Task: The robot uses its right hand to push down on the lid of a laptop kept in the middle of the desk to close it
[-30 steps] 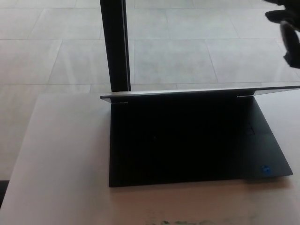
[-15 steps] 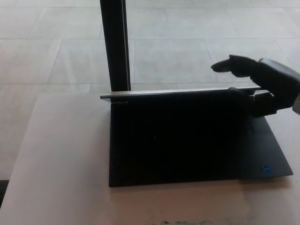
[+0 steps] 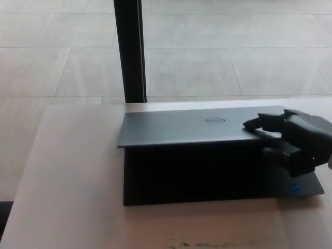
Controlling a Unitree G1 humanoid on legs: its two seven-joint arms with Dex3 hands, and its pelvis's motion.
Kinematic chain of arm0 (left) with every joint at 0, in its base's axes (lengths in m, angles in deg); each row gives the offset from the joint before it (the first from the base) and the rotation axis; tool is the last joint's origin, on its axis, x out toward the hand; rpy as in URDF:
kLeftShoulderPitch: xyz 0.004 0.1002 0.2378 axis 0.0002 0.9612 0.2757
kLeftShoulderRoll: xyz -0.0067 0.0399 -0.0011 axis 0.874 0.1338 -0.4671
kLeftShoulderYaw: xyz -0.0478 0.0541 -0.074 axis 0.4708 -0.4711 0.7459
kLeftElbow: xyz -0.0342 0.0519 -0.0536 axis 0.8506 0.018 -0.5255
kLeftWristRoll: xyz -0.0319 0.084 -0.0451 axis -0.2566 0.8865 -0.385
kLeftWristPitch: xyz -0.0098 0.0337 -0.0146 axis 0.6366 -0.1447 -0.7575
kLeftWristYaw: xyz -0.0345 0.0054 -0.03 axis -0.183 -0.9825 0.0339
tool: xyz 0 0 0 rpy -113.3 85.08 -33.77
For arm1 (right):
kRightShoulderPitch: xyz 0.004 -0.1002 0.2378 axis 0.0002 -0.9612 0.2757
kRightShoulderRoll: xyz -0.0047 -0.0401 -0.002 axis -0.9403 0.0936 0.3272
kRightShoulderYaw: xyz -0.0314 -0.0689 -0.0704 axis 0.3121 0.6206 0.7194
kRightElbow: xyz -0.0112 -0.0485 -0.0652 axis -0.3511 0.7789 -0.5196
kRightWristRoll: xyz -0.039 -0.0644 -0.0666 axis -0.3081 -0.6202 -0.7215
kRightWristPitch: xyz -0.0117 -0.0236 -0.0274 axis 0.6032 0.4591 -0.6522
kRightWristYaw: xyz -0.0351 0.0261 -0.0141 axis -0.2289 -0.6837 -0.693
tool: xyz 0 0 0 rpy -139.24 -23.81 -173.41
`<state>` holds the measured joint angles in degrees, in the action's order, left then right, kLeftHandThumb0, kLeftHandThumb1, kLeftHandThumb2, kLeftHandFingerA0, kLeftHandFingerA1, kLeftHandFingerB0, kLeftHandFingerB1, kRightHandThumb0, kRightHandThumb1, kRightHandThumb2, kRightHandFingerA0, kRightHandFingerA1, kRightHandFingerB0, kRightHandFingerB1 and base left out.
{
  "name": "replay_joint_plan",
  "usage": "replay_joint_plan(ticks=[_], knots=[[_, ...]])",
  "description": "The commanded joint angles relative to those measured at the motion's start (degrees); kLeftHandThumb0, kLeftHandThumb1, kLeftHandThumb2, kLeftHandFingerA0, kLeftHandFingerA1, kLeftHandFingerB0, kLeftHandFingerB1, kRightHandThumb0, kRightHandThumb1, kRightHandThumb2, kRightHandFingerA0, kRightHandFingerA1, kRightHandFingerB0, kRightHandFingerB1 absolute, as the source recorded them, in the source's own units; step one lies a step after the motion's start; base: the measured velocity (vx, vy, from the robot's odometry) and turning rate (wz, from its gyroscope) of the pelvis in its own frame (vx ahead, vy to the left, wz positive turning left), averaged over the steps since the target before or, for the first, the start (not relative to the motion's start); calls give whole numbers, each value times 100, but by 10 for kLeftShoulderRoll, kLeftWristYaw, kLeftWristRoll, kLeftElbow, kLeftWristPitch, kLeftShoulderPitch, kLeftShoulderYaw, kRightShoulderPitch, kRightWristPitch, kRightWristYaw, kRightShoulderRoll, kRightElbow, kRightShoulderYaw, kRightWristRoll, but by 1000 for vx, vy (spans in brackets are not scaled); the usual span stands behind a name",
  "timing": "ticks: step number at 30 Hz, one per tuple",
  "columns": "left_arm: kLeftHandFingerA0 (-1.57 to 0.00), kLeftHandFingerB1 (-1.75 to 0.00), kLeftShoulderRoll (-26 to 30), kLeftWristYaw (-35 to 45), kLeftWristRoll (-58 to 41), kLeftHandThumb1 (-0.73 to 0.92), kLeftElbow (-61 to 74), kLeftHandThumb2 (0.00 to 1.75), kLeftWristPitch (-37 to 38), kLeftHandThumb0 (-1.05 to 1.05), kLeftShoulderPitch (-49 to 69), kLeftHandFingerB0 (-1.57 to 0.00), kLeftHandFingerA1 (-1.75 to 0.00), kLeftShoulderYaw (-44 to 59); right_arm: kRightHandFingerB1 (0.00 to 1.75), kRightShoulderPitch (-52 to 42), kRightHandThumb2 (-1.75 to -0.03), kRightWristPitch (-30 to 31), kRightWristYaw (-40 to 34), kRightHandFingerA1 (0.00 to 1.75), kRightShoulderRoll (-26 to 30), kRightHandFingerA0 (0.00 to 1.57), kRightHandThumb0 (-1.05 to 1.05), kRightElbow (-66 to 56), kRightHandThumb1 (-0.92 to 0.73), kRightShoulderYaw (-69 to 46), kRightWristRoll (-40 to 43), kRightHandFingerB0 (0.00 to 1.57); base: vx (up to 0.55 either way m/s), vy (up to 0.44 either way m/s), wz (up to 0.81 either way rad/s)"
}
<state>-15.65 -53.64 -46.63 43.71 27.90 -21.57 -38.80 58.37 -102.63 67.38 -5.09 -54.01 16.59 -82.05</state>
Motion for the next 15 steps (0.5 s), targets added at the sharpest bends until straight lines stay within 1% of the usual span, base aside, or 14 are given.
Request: replay_joint_plan(ticks=[1,2,3,4,5,6,7,8,9,10,11,13,15], knots=[[-50,-58,14,-3,-8,79,1,64,-9,-100,-3,-48,-70,1,44,-56,-80,-28,-45,55,19,35,-88,37,-92,-8,-59,47,0,0,0],[-49,-57,14,-2,-9,79,4,64,-11,-100,-2,-47,-68,-1,44,-71,-76,-31,-54,55,18,35,-88,39,-92,-11,-61,47,0,0,0],[-48,-62,15,0,-9,57,6,108,-12,-98,-2,-46,-69,-3,45,-86,-80,-27,-58,55,17,33,-89,38,-92,-12,-64,43,0,0,0],[-48,-62,17,1,-9,57,5,108,-14,-98,-3,-46,-69,-3,45,-93,-80,-21,-58,55,15,33,-89,34,-92,-14,-69,43,0,0,0],[-48,-62,18,2,-10,56,2,107,-11,-97,-7,-46,-69,-4,45,-97,-79,-25,-66,55,11,36,-88,41,-92,-16,-73,47,0,0,0],[-48,-63,18,2,-10,56,3,107,-9,-98,-8,-46,-69,-4,55,-107,-123,-18,-68,61,7,35,-83,41,-82,-16,-77,42,0,0,0],[-49,-63,15,0,-13,55,9,107,-12,-99,-7,-47,-70,-3,54,-114,-123,-8,-62,60,3,33,-82,41,-81,-16,-78,39,0,0,0],[-48,-62,17,2,-11,56,11,107,-12,-99,-6,-47,-69,-6,53,-120,-120,-2,-63,61,0,37,-77,45,-79,-12,-88,37,0,0,0],[-48,-62,17,2,-11,56,10,107,-14,-99,-7,-47,-68,-7,39,-126,-82,8,-60,52,-2,36,-87,44,-92,-10,-92,40,0,0,0],[-51,-63,18,0,-11,55,11,107,-14,-99,-8,-48,-69,-8,49,-134,-120,19,-58,58,-12,34,-82,54,-81,-6,-96,34,0,0,0],[-50,-63,17,-2,-13,55,11,107,-15,-100,-10,-48,-69,-7,37,-138,-75,26,-66,50,-19,39,-83,62,-92,-1,-104,42,0,0,0],[-48,-62,17,0,-18,55,12,107,-17,-99,-10,-46,-69,-6,39,-140,-75,25,-80,69,-31,44,-84,84,-92,2,-110,42,0,0,0],[-48,-62,19,5,-14,56,3,107,-9,-98,-10,-46,-68,-11,40,-135,-77,33,-84,70,-40,44,-87,103,-92,9,-122,42,0,0,0]])
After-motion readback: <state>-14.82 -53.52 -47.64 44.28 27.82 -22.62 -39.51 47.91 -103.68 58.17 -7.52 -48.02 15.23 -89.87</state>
